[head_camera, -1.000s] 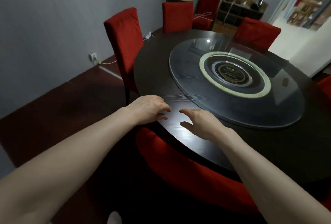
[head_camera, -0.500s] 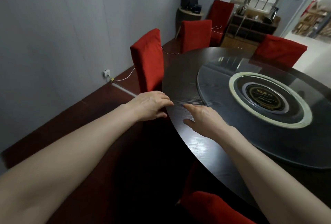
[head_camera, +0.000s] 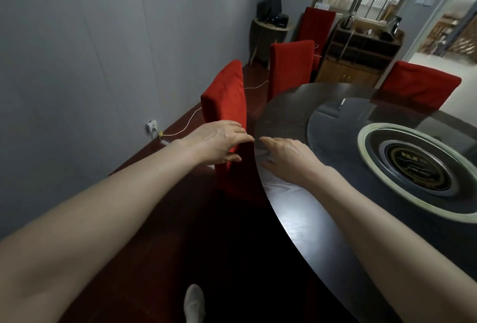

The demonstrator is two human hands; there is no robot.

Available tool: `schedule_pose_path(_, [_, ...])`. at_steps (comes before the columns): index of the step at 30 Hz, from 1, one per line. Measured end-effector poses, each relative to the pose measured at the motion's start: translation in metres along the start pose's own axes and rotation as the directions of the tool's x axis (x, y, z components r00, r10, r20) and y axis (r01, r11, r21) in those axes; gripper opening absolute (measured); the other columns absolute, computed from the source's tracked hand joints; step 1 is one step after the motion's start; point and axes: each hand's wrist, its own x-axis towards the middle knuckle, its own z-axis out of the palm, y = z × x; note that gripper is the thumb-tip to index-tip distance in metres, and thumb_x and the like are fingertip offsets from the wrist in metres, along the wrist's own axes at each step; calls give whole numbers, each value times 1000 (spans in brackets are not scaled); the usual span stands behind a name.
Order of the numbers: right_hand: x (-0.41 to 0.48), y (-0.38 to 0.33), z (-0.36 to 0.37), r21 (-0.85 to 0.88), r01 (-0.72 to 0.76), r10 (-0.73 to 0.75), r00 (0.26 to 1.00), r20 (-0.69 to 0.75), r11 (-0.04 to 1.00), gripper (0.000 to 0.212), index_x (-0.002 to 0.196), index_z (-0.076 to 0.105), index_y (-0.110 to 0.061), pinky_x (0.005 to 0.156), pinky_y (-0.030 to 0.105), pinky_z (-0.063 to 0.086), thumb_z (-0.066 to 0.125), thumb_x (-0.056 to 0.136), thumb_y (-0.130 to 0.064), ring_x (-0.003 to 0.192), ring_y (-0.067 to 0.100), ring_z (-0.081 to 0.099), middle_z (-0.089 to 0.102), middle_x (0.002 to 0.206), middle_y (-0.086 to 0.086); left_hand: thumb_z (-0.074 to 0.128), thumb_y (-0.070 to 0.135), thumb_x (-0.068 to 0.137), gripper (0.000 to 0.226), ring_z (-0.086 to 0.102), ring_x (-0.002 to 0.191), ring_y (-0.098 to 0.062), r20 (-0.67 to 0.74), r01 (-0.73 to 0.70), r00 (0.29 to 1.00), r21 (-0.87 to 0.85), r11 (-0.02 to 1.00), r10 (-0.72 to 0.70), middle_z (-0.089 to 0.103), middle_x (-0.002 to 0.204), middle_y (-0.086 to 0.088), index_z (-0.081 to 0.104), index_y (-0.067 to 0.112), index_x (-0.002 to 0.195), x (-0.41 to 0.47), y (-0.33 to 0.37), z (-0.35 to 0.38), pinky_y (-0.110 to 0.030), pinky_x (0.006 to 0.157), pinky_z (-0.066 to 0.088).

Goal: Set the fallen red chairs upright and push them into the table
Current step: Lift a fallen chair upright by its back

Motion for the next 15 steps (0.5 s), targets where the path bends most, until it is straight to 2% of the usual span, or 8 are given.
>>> schedule_pose_path(4, [88,-8,5,44,-15,16,1000,-14,999,50,131,48,-19,82,44,50,61,87,-39,110,35,60,63,124,5,67,40,87,60,40,137,-18,27,-16,1000,23,1000,15,53,141,0,48,23,141,30,-84,2,-30,115,29])
schedule_pose_path(7, [153,-17,6,57,-18,17,1000,26,998,54,135,45,-18,86,44,50,60,88,-39,113,34,59,61,126,6,68,38,87,60,40,137,-19,83,-34,996,40,999,30,53,141,-1,48,22,141,47,-149,1,-31,115,27])
schedule_pose_path(11, [226,-26,5,32,-43,41,998,45,999,49,129,48,-15,85,46,51,60,89,-40,109,34,60,62,121,5,74,28,83,60,44,133,-22,54,-35,998,2,999,35,57,136,-4,53,18,138,62,-229,3,-31,113,31])
schedule_pose_path(15, [294,-30,9,12,-98,97,994,56,995,49,131,47,-16,86,46,51,59,90,-41,111,32,60,62,124,4,78,23,79,62,48,130,-25,32,-83,996,-17,996,84,60,132,-7,55,16,136,86,-307,16,-30,110,31])
